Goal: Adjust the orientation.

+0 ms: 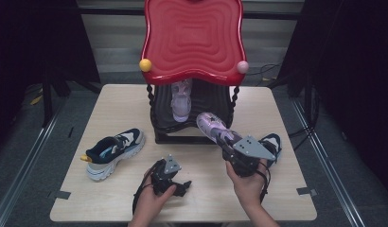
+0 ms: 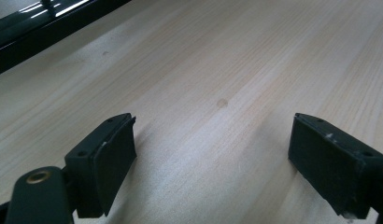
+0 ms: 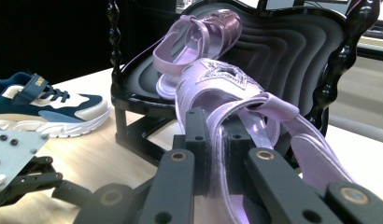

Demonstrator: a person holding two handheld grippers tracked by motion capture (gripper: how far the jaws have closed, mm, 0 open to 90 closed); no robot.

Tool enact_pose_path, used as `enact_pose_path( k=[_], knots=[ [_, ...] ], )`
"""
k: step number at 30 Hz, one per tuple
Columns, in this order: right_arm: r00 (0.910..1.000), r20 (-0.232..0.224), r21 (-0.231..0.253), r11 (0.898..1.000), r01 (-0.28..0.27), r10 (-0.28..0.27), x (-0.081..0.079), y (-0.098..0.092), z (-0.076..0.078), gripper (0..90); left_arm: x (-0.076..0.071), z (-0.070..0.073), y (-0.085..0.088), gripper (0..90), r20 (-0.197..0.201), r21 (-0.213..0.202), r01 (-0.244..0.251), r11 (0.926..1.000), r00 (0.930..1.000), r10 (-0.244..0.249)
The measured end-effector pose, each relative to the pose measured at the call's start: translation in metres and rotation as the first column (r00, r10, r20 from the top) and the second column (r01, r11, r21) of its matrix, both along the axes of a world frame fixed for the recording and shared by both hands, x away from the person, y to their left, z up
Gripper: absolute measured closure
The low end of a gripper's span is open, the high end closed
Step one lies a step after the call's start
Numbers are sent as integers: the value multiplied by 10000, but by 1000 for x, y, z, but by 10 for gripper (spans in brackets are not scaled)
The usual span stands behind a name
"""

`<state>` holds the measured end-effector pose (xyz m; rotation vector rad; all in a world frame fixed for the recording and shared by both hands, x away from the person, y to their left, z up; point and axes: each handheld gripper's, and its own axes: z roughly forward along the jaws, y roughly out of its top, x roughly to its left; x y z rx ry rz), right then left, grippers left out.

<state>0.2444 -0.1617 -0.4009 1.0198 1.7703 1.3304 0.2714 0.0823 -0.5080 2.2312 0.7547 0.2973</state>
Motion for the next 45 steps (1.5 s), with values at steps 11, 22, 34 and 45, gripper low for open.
enact_pose_path(
  k=[11, 22, 34, 45],
  knots=[
    [9987, 188, 136, 9988, 472, -475, 9, 11, 5, 840, 0, 0, 0, 144, 41, 42, 29, 10000, 10000, -29],
    [9936, 512, 48, 9949, 1007, -1008, 20, 20, 10, 839, 0, 0, 0, 144, 82, 20, 20, 10000, 10000, -20],
    [9889, 498, 198, 9901, 1389, -1397, 34, 25, 9, 840, 0, 0, 0, 144, 22, -4, -9, 10000, 10000, 9],
    [9811, 626, 517, 9823, 1798, -1829, 50, 36, 14, 840, 0, 0, 0, 144, 85, 24, 17, 10000, 10000, -17]
  ],
)
